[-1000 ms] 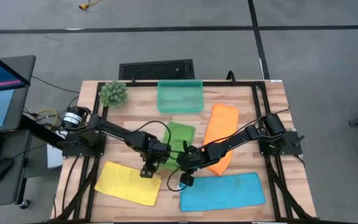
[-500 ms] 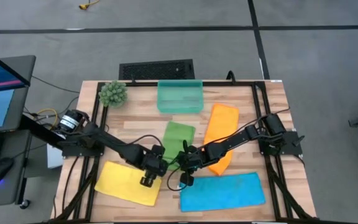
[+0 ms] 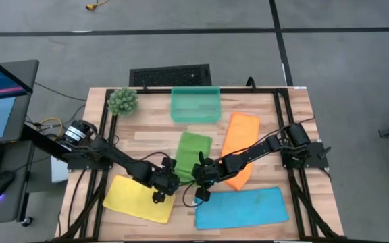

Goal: Roll microfiber towels into tight, uniform cylinder then place into a basket
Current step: Roll the green towel

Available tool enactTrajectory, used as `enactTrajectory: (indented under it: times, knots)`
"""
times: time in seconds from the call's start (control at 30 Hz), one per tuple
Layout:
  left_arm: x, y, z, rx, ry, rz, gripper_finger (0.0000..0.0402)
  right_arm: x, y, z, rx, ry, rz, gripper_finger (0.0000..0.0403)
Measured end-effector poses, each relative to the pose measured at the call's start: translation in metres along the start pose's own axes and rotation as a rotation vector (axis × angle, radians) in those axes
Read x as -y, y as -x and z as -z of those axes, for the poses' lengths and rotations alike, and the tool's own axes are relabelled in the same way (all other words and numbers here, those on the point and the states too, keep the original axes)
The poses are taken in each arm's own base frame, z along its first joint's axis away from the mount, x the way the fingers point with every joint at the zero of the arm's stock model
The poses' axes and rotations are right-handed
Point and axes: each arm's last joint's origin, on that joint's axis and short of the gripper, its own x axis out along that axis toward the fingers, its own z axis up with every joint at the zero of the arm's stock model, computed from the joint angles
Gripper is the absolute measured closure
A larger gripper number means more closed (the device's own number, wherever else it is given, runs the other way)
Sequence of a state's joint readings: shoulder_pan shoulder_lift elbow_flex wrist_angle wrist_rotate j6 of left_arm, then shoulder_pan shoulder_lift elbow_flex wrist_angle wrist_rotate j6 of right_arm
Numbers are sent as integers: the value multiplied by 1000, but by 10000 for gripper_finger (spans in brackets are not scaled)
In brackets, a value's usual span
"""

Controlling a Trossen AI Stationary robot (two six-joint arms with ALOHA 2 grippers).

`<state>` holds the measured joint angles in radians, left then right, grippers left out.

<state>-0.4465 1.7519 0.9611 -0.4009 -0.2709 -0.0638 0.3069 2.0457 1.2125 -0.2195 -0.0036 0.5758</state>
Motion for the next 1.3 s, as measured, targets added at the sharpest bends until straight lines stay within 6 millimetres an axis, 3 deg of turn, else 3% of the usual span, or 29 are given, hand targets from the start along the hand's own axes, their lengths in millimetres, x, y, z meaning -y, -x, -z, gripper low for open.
enactTrajectory:
  times: [0.4,0.7,0.83,1.1,1.3]
  knots:
    - [-6,-27,0,-27,53,-19,279,-1,0,-1,15,0,-9,395]
    - [-7,-20,-2,-14,118,87,389,-5,4,-3,-16,1,-110,398]
    - [-9,-14,-4,3,138,216,390,-8,8,-4,-33,2,-180,399]
    - [-44,-14,-3,-9,272,470,398,-10,12,-11,-66,-78,-327,399]
    - [-71,-17,2,-28,405,625,396,0,13,-18,-87,-143,-367,398]
